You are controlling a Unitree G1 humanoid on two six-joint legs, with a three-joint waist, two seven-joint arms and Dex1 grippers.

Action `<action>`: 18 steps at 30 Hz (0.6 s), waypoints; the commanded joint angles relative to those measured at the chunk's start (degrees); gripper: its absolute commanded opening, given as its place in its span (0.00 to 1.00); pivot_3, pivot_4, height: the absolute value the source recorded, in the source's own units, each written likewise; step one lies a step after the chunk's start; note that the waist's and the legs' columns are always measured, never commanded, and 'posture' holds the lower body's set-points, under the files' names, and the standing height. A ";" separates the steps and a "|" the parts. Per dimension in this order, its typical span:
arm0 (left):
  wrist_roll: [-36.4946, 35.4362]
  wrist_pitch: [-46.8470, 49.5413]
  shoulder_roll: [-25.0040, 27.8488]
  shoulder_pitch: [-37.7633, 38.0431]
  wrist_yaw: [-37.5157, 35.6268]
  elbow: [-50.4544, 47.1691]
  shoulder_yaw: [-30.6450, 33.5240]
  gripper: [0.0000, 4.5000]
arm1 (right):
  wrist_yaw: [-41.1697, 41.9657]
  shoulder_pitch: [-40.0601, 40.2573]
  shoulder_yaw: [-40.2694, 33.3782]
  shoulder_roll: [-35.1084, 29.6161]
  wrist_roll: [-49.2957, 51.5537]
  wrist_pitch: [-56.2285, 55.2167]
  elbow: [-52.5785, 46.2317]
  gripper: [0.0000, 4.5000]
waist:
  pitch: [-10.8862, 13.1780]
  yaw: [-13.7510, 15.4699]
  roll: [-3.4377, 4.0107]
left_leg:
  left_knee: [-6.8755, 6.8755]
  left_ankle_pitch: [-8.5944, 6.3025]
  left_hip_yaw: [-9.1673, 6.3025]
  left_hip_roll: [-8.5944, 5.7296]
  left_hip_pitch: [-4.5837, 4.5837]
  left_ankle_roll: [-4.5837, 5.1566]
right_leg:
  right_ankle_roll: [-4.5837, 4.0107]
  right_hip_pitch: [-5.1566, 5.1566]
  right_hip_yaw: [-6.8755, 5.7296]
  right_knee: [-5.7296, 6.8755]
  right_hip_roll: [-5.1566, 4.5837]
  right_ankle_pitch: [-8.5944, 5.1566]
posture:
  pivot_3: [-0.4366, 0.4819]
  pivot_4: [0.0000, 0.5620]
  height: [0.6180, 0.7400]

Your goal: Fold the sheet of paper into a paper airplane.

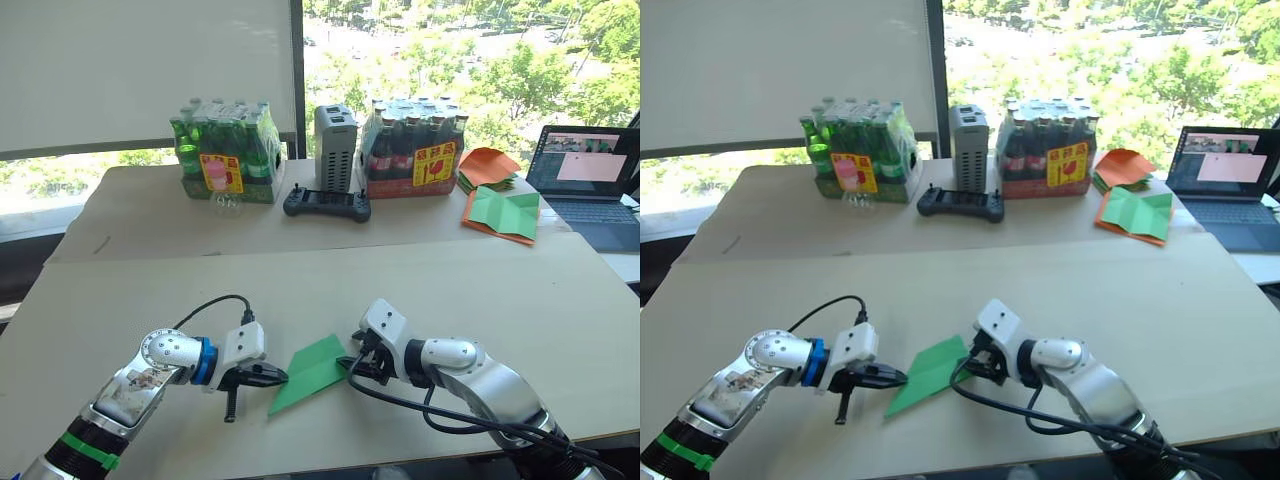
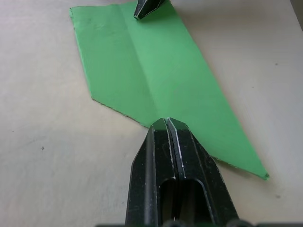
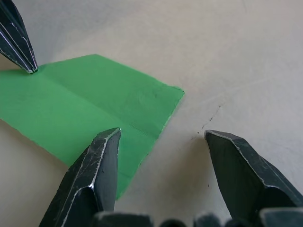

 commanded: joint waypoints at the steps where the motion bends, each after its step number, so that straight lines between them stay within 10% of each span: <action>1: -5.15 4.95 -1.87 -1.02 0.53 -4.85 2.05 0.00 | 0.05 -0.83 -0.13 0.25 -0.01 -0.53 -1.02 0.70 | 0.00 -0.01 0.00 | 0.00 0.00 0.00 0.00 -0.01 0.00 | 0.00 0.00 0.00 0.00 0.00 0.00 | 0.48 0.27 0.96; 8: -15.46 15.46 -2.18 -2.02 0.77 -10.23 6.71 0.00 | 0.25 -1.13 0.10 0.24 -0.02 -0.46 -1.02 0.70 | 0.00 -0.16 0.00 | 0.00 0.00 -0.01 0.01 -0.03 0.00 | 0.00 -0.05 0.00 0.04 0.00 0.00 | 0.48 0.27 0.96; 18: -6.67 7.64 -1.45 7.78 3.31 -10.23 -0.48 0.00 | 0.93 -2.85 -0.07 0.24 0.39 -0.12 -0.61 0.70 | 0.01 0.38 0.02 | -0.09 0.01 0.04 -0.01 -0.02 -0.01 | -0.01 -0.08 0.05 -0.04 0.00 0.00 | 0.48 0.27 0.96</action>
